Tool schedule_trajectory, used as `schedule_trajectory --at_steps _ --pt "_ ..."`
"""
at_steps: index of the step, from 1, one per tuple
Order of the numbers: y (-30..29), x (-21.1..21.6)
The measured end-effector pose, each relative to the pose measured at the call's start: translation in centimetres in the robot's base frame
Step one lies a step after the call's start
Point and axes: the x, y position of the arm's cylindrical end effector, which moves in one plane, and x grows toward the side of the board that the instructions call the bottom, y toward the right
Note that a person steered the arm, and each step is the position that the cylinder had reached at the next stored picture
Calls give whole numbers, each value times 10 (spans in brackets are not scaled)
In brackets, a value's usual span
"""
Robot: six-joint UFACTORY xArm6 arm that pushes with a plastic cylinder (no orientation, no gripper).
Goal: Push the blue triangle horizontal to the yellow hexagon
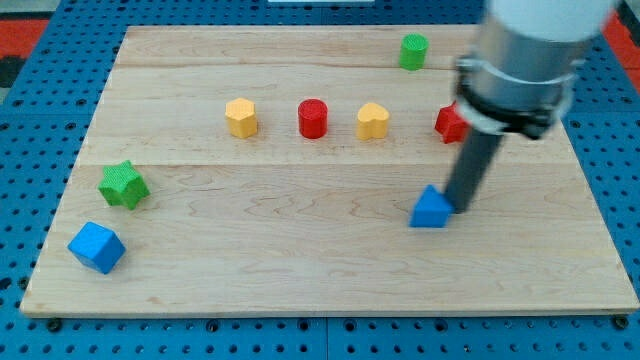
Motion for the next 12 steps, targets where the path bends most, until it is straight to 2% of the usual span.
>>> schedule_trajectory --at_steps 1,2,3,4,6,9,10,11,12 --pt "37 25" --pt "-12 21" --pt "-116 -17" --pt "-199 -30" --pt "-229 -4" --pt "-347 -78" --pt "-333 -94" --pt "-324 -162" --pt "-372 -190"
